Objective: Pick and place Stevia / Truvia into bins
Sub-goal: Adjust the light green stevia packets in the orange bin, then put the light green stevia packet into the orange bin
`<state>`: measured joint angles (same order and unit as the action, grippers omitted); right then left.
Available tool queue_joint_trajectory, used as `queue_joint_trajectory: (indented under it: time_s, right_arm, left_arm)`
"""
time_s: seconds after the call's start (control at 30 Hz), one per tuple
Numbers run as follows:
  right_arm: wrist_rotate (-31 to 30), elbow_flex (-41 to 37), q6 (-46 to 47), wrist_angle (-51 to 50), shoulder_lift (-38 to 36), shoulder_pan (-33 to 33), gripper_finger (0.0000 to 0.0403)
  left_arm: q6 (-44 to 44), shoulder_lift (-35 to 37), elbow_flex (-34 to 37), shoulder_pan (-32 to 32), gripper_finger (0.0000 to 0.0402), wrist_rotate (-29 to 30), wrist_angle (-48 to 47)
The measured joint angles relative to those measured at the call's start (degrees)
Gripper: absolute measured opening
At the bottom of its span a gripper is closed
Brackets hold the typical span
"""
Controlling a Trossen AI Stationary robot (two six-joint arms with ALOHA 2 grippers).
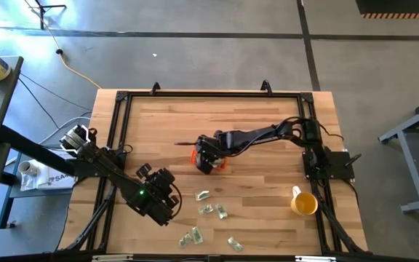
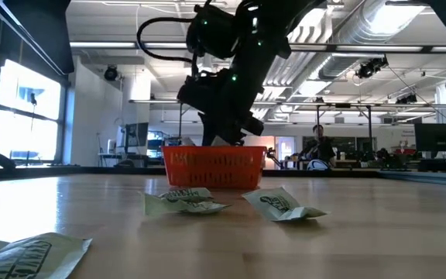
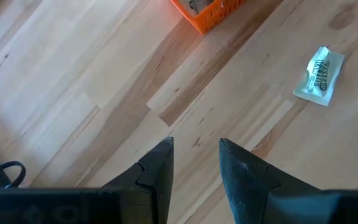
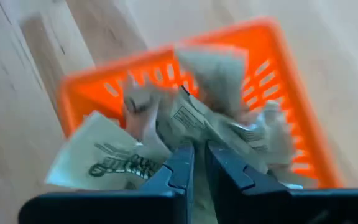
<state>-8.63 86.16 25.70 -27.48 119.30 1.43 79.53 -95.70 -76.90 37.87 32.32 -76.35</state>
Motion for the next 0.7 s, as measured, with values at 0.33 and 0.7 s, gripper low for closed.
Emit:
queue_joint_trajectory:
  time_s: [0.33, 0.7]
  right_arm:
    - [-1.21, 0.06, -1.65, -1.5, -8.32, 0.1, 0.0051]
    - [-3.29, 0.03, -5.16, -24.37, -13.74, -13.82, 0.011]
  left_arm:
    - [-4.51, 0.0, 0.02, -0.02, 0.0161, -2.51, 3.46]
    - [-24.49, 0.0, 1.94, -6.01, 0.0161, -12.24, 19.54]
